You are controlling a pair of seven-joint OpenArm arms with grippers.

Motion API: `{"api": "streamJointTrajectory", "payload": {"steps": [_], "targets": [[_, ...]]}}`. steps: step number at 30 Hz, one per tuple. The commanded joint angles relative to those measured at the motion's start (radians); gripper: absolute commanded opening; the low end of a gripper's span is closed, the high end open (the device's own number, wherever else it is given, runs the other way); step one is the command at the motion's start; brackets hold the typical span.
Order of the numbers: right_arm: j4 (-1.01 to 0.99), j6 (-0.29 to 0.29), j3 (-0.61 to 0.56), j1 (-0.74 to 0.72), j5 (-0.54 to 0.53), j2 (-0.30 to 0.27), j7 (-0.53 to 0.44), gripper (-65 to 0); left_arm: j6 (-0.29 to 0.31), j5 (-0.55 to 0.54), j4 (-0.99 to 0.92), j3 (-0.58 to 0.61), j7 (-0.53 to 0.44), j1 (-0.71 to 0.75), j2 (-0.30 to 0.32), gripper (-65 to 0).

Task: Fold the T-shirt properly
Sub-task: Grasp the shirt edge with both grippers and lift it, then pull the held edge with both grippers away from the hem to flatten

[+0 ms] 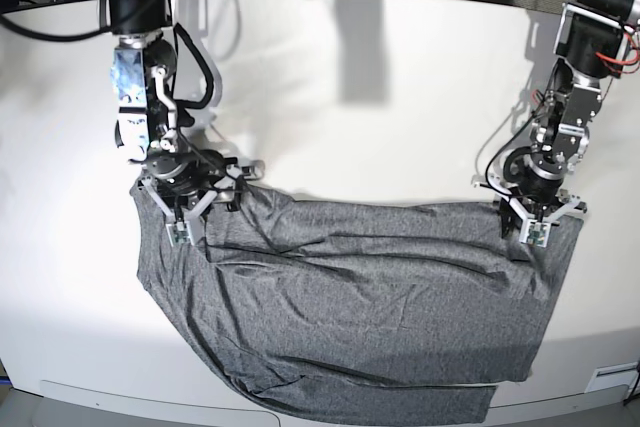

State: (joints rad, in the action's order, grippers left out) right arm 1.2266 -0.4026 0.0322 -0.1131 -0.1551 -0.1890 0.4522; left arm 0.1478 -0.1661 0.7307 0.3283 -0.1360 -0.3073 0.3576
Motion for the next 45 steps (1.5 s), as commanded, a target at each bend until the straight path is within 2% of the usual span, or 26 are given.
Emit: {"api": "streamJointTrajectory", "payload": {"steps": [1,7,13,19,24,30,35,37,42,45], "targets": [[0.014,-0.009,0.001,0.006,0.009,-0.007,0.018,-36.0,0.001,0.009,-0.003,0.000,0.060,0.011,0.020,-46.5],[0.076,-0.008,0.001,0.085,0.021,-0.011,0.008,-36.0,0.001,0.009,0.050,0.000,0.061,0.081,0.041,-46.5],[0.198,-0.008,0.001,0.179,0.021,-0.014,0.026,-36.0,0.001,0.010,0.253,0.000,0.148,0.214,0.088,-46.5],[0.337,-0.008,0.001,0.317,0.021,-0.034,0.042,-36.0,-0.005,0.019,0.411,-0.001,0.165,0.341,0.131,-46.5],[0.387,-0.008,0.001,0.431,0.020,-0.056,0.042,-36.0,-0.089,0.111,0.423,-0.014,0.166,0.420,0.130,-46.5],[0.423,-0.008,0.005,0.528,0.021,-0.087,0.042,-36.0,-0.163,0.130,0.423,-0.015,0.150,0.507,0.144,-46.5],[0.450,-0.008,0.057,0.590,0.020,-0.093,0.042,-36.0,-0.187,0.223,0.437,-0.015,0.143,0.592,0.145,-46.5],[0.463,-0.008,0.080,0.615,0.020,-0.093,0.042,-36.0,-0.200,0.230,0.469,-0.015,0.139,0.631,0.145,-46.5],[0.515,-0.008,0.110,0.693,0.021,-0.093,0.042,-36.0,-0.285,0.230,0.587,-0.015,0.140,0.723,0.145,-46.5],[0.541,-0.008,0.117,0.737,0.020,-0.093,0.043,-36.0,-0.291,0.230,0.646,-0.015,0.144,0.766,0.144,-46.5]]}}
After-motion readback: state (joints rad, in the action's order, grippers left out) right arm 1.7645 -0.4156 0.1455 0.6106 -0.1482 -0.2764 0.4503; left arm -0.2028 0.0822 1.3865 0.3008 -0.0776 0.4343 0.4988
